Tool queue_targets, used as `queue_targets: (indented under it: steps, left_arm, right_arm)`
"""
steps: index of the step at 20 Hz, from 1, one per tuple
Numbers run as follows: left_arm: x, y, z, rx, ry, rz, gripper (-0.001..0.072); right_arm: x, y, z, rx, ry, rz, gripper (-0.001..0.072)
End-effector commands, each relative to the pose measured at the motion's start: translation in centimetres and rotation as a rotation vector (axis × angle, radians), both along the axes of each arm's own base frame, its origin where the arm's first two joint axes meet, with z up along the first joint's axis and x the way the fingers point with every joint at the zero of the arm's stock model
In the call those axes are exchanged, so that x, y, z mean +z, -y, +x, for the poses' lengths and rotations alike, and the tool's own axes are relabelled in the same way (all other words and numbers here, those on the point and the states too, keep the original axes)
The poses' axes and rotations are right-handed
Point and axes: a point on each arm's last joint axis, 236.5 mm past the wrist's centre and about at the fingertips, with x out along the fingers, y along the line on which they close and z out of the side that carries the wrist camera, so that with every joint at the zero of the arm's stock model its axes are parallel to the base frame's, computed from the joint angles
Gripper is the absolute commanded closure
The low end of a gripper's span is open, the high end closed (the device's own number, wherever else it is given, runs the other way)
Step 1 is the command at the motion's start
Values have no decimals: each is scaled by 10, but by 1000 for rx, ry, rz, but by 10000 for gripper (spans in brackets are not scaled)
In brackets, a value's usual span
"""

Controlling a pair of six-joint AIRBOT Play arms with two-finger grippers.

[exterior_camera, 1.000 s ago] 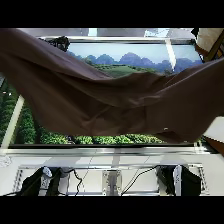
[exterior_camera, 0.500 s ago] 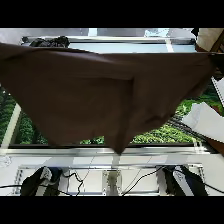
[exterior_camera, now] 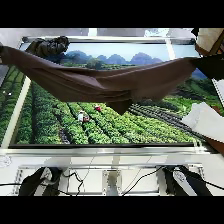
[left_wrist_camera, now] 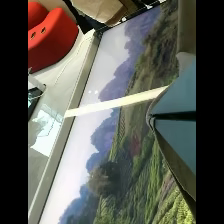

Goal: Fold the shirts.

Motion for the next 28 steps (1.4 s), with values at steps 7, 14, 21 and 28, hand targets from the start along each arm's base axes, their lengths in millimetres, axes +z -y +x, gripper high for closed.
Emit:
queue_targets:
  steps: [7,14,21,28]
  left_arm:
    - [123,-7,-76,228,303,343,701]
    - [132,-18,-67,253,312,358,701]
    - [-104,-28,35,14,-366,163,700]
    - [-355,28,124,-52,-760,223,701]
  right_arm:
    - [93,-28,-100,-62,332,-229,695]
    - [143,-18,-115,-169,480,-302,695]
    - [-26,15,16,-8,-118,-46,694]
    - [-261,3,87,13,-632,66,695]
